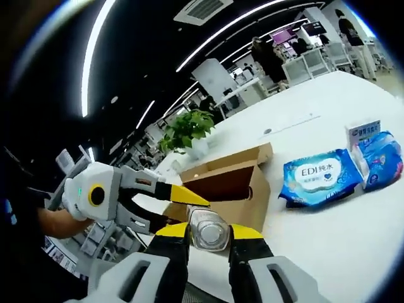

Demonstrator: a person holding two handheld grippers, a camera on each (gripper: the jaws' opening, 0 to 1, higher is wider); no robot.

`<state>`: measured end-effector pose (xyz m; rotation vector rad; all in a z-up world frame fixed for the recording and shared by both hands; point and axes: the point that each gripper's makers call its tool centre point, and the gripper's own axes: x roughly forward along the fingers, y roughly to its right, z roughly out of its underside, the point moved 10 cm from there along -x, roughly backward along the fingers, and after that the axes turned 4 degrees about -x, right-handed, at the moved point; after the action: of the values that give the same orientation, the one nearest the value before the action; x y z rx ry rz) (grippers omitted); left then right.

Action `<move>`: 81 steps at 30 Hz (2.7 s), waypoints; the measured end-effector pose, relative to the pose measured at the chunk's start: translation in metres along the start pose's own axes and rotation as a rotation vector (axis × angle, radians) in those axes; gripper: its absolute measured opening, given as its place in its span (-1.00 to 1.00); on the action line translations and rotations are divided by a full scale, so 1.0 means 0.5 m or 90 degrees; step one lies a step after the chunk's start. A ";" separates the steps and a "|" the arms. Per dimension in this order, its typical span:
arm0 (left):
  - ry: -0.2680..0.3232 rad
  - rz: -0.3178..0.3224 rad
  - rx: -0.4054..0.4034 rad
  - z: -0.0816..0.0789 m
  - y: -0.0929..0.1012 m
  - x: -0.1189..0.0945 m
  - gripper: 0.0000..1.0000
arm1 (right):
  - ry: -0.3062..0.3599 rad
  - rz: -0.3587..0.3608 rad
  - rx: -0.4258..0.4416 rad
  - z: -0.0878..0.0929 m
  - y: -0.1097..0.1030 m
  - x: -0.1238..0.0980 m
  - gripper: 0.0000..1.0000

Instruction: Operate the shoe box by opening the lid, removing the specified soft item, and placing it in the target area until the item is outside and the box remains undamaged.

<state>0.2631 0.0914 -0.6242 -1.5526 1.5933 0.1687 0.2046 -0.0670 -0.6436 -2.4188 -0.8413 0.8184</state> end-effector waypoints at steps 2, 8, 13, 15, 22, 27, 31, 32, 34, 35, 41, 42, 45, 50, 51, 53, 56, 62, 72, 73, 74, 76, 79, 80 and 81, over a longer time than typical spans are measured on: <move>-0.005 -0.002 0.006 0.001 0.000 0.001 -0.62 | 0.003 0.002 0.002 0.000 -0.001 0.000 -0.60; 0.000 -0.015 0.007 0.007 -0.004 -0.003 -0.62 | 0.038 -0.023 0.054 -0.004 -0.004 0.000 -0.69; 0.003 -0.013 0.001 0.011 -0.001 -0.001 -0.61 | 0.035 -0.017 0.050 -0.002 -0.005 0.001 -0.70; 0.006 -0.013 -0.006 0.012 -0.002 0.000 -0.61 | 0.035 -0.015 0.048 -0.005 -0.005 0.000 -0.71; 0.027 -0.014 0.012 0.010 -0.008 -0.001 -0.56 | 0.039 -0.017 0.050 -0.017 -0.008 -0.006 -0.72; 0.051 -0.032 -0.019 0.008 -0.017 -0.009 -0.05 | 0.037 -0.005 0.015 -0.031 -0.012 -0.003 -0.72; 0.069 -0.043 -0.092 0.019 -0.025 -0.023 -0.09 | 0.030 -0.003 -0.012 -0.039 -0.013 0.000 -0.72; 0.067 -0.045 -0.104 0.024 -0.026 -0.026 -0.09 | 0.020 0.006 -0.041 -0.041 -0.011 0.000 -0.72; 0.072 -0.051 -0.138 0.033 -0.028 -0.034 -0.05 | 0.018 0.007 -0.063 -0.045 -0.012 0.002 -0.72; 0.073 -0.053 -0.160 0.039 -0.029 -0.038 -0.02 | 0.019 0.002 -0.070 -0.047 -0.013 0.002 -0.71; 0.093 -0.089 -0.257 0.060 -0.029 -0.059 0.10 | 0.003 0.027 -0.157 -0.064 -0.010 -0.002 -0.71; 0.097 -0.095 -0.272 0.062 -0.029 -0.062 0.11 | 0.004 0.026 -0.166 -0.067 -0.011 -0.004 -0.71; 0.116 -0.115 -0.337 0.072 -0.027 -0.073 0.16 | -0.008 0.037 -0.208 -0.075 -0.007 -0.009 -0.71; 0.128 -0.145 -0.416 0.089 -0.021 -0.092 0.24 | -0.029 0.053 -0.286 -0.089 -0.003 -0.018 -0.71; 0.133 -0.152 -0.431 0.091 -0.021 -0.096 0.26 | -0.034 0.058 -0.304 -0.092 -0.001 -0.020 -0.71; 0.149 -0.165 -0.471 0.096 -0.018 -0.105 0.31 | -0.045 0.068 -0.339 -0.099 0.002 -0.024 -0.71; 0.154 -0.183 -0.501 0.107 -0.015 -0.117 0.38 | -0.055 0.077 -0.381 -0.110 0.008 -0.031 -0.71; 0.149 -0.217 -0.538 0.122 -0.007 -0.142 0.53 | -0.079 0.094 -0.446 -0.137 0.025 -0.047 -0.71; 0.126 -0.249 -0.557 0.130 0.015 -0.173 0.76 | -0.133 0.112 -0.578 -0.220 0.050 -0.067 -0.71; 0.121 -0.252 -0.558 0.131 0.018 -0.176 0.78 | -0.137 0.110 -0.584 -0.228 0.052 -0.067 -0.71; 0.120 -0.254 -0.559 0.133 0.020 -0.178 0.79 | -0.143 0.108 -0.591 -0.236 0.054 -0.068 -0.71; 0.115 -0.259 -0.563 0.135 0.024 -0.183 0.85 | -0.147 0.103 -0.605 -0.252 0.054 -0.068 -0.71; 0.114 -0.272 -0.569 0.137 0.028 -0.192 0.95 | -0.167 0.091 -0.627 -0.280 0.055 -0.065 -0.71; 0.115 -0.278 -0.571 0.138 0.031 -0.195 0.99 | -0.171 0.090 -0.637 -0.286 0.056 -0.063 -0.71; 0.115 -0.281 -0.573 0.138 0.033 -0.198 0.99 | -0.178 0.091 -0.651 -0.297 0.058 -0.061 -0.71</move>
<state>0.2655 0.2120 -0.6092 -2.6320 1.3115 0.5656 0.2941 -0.1397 -0.5413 -3.3072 -1.4749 0.9348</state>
